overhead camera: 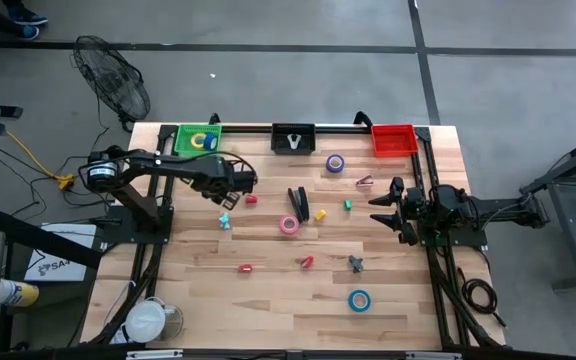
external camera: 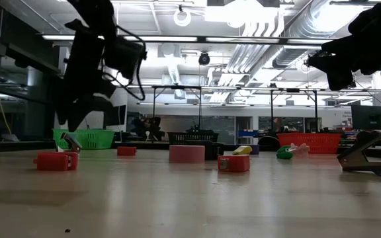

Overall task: Pick and place Stapler, Stapler remover, tape
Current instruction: Put the light blue staple remover in the black bin

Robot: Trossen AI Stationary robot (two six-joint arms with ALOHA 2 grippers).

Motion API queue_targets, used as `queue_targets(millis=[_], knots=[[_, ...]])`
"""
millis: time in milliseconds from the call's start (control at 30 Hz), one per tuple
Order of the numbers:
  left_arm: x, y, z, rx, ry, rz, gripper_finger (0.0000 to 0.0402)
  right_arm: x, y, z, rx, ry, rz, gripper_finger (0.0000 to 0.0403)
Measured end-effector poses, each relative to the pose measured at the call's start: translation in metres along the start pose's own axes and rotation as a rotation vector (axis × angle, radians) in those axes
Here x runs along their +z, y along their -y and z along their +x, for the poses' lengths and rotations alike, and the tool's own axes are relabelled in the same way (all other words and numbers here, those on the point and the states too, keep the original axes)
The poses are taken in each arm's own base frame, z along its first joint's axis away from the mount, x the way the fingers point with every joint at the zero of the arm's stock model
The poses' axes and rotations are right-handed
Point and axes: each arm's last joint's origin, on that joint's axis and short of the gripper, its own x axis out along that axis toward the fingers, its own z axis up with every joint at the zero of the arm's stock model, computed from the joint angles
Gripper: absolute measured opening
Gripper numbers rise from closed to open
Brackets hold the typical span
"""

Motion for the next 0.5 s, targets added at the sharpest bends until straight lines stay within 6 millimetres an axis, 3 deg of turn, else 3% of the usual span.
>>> queue_targets(millis=[233, 500], knots=[[0.003, 0.007, 0.001, -0.101, -0.004, -0.033, 0.0236, 0.000, 0.000, 0.000, 0.000, 0.000, 0.000, 0.0197], [0.006, 0.020, -0.001, -0.320, -0.089, -0.033, 0.0246, 0.000, 0.000, 0.000, 0.000, -0.001, 0.000, 0.0197]])
